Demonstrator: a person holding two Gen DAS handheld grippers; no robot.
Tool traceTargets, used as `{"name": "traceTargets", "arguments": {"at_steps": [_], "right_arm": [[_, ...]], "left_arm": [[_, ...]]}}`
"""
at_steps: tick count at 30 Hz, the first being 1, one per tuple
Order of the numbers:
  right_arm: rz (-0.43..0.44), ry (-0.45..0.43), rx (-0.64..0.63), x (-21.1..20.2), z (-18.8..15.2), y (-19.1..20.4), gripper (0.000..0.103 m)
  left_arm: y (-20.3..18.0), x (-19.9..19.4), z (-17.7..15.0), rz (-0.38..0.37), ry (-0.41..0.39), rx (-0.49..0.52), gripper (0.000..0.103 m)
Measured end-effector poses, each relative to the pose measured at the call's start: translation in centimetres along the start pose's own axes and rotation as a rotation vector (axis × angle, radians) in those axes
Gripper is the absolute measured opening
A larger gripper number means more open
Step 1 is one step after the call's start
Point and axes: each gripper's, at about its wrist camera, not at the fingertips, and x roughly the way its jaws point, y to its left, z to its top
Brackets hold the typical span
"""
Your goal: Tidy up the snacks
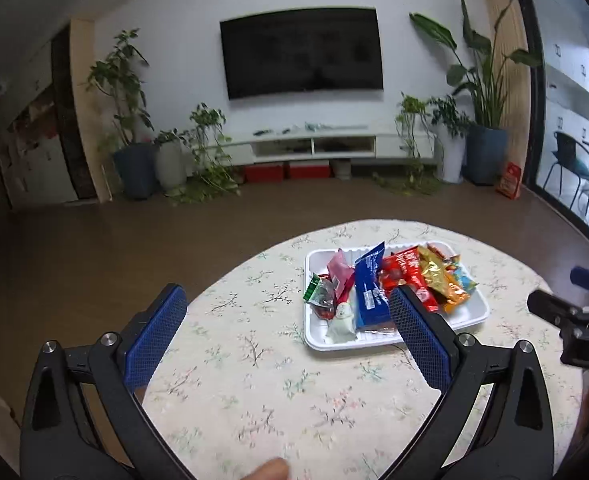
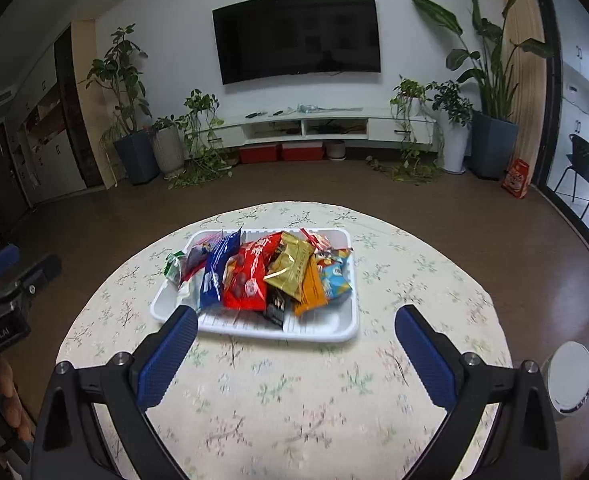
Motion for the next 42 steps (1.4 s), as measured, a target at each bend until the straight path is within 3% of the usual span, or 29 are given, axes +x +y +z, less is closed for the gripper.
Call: {"name": "traceTargets", "arguments": {"at_steps": [7,13,16,27,42], "right_arm": [[-0.015,-0.041,-0.019,-5.6,-2.3,1.3,0.102],[-0.001,-0.074,-0.015,-9.1,-3.5,2.3,0.102],[-0.006,-0.086,-0.016,-10.2,-3.7,2.7,0.102],[-0.095,-0.094,-0.054,-12.3,-4.5,4.3,0.102],[-0.124,-0.052,-0.040,-11.5,-5.2,4.3,0.102]], "left_arm": [[1.3,-6.3,-0.6,-0.090,-0.011,-0.085,0.102],[-0.4,-10.8,-1.5,0.022,-0.015,0.049,0.103],[-0.3,-12.4,-1.7,0.028,-0.002,0.029,0.102],[-0.9,-12.2,-1.9,-0.064,0.083,-0.024,0.102],[-1.3,-10.3,-2.0,-0.084,0.136,-0.038,0.102]]}}
